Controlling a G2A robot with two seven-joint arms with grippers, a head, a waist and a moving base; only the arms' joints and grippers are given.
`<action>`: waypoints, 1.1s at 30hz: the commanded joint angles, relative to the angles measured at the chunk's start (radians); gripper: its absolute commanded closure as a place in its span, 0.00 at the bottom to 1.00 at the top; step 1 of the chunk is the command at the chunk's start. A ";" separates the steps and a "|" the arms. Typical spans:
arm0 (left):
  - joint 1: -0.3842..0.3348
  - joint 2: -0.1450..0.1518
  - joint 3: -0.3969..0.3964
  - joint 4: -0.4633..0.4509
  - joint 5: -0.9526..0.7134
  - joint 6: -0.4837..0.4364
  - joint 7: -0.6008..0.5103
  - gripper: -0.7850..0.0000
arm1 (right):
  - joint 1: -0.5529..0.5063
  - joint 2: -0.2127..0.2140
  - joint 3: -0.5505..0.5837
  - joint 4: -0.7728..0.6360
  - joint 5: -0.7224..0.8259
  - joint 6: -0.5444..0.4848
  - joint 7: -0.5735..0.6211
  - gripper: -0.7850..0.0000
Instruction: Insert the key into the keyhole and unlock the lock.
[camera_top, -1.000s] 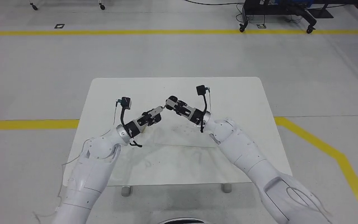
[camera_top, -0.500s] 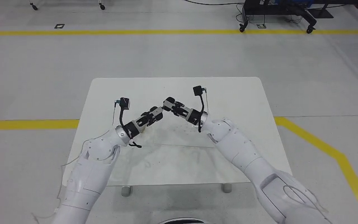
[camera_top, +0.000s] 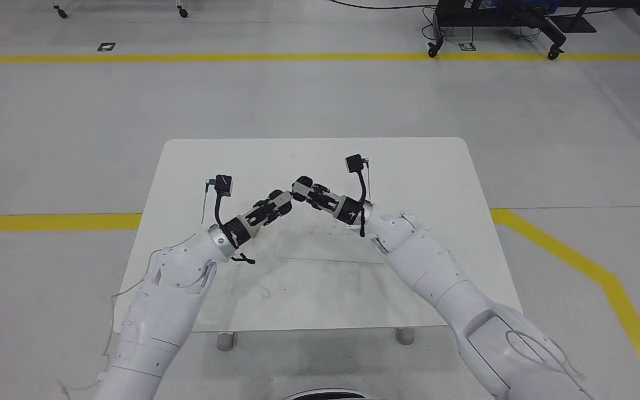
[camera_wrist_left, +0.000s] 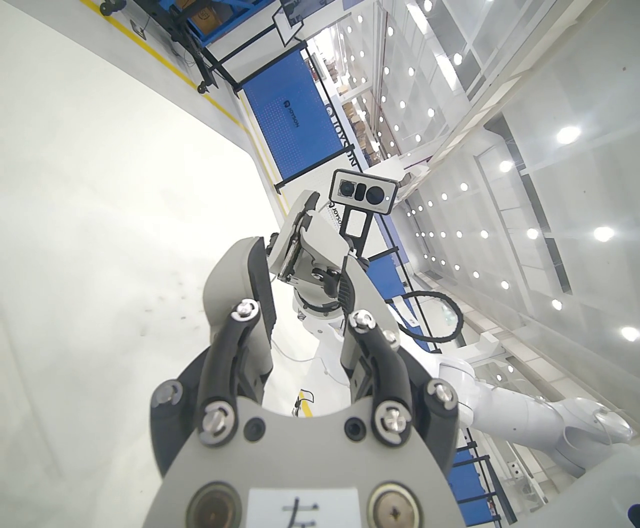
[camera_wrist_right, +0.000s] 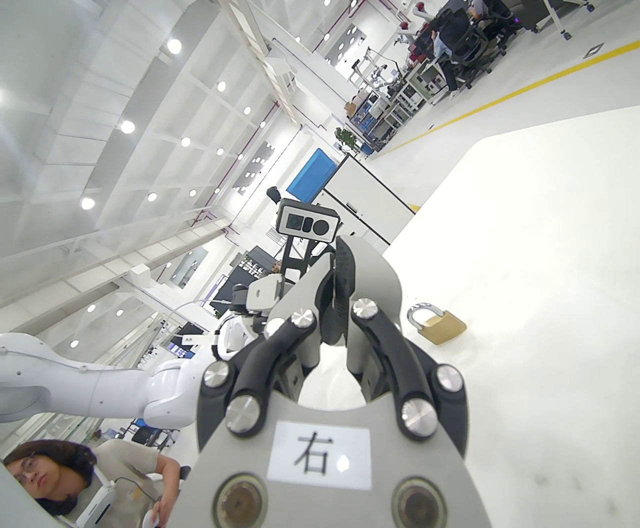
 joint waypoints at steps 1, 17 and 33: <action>0.001 0.000 0.002 -0.001 0.001 0.000 0.001 0.73 | 0.001 -0.001 0.000 0.002 0.002 0.003 0.005 1.00; -0.004 0.003 -0.004 0.009 0.015 0.015 0.032 1.00 | 0.011 -0.008 0.008 0.023 0.003 -0.005 0.032 1.00; -0.010 0.009 -0.029 0.017 -0.012 0.039 0.033 0.00 | 0.012 -0.005 0.014 0.022 0.086 -0.035 0.179 1.00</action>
